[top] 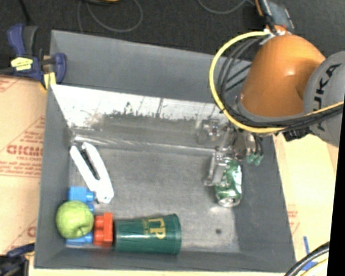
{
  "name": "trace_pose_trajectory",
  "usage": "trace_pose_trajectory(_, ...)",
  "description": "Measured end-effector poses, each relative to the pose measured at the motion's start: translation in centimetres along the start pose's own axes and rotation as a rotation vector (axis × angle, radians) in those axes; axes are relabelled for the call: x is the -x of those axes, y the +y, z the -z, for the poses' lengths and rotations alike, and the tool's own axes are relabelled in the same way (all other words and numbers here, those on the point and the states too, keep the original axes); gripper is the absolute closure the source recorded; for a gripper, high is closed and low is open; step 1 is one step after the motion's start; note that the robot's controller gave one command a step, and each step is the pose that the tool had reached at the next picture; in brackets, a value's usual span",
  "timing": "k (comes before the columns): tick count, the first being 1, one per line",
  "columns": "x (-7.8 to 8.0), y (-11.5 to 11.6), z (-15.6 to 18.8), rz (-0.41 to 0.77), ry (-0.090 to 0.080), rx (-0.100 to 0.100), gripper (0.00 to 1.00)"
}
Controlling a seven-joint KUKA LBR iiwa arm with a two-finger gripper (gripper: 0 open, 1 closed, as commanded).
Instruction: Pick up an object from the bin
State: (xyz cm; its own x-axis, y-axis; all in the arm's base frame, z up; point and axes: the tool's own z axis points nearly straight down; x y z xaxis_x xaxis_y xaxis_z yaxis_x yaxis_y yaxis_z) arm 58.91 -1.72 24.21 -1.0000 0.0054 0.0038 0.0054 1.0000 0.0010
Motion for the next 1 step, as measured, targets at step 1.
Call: trace_pose_trajectory(1,0.13,-0.01,0.48,0.0,-0.008,0.0,0.0)
